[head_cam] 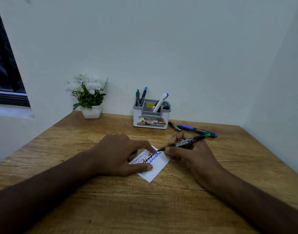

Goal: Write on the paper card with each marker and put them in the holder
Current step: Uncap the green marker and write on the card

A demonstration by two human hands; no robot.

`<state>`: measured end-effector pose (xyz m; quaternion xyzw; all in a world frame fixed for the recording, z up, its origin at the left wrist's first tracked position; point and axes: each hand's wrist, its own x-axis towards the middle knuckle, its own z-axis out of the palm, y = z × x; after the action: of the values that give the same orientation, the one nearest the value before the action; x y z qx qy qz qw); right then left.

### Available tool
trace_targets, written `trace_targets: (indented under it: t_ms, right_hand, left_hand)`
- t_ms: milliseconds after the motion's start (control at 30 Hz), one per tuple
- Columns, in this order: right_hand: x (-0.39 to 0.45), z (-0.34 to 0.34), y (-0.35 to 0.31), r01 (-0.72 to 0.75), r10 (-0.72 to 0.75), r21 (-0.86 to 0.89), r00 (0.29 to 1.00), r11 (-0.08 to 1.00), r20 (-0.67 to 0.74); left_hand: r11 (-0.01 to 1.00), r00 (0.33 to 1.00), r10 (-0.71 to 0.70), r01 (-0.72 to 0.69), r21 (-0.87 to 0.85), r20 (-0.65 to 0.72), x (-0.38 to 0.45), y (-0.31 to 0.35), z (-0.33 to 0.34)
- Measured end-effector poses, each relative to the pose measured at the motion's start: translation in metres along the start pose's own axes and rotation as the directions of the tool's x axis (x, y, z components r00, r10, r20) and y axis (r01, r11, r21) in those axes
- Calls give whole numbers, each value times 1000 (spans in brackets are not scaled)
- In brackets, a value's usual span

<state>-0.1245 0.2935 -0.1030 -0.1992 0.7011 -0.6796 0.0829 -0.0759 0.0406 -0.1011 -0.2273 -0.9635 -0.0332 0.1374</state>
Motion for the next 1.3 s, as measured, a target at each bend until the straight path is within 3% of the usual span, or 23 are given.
trace_targets:
  t_ms: [233, 800, 1300]
  right_hand:
    - [-1, 9, 3, 45, -60, -451, 998, 891, -19]
    - [-1, 7, 7, 144, -135, -556, 989, 818, 58]
    - [1, 8, 5, 65, -85, -541, 996, 838, -12]
  left_hand:
    - [1000, 999, 0, -1, 22, 46, 1, 0, -5]
    - [1000, 991, -17, 16, 13, 129, 4, 4, -10]
    - [1000, 993, -13, 14, -8, 116, 3, 3, -10]
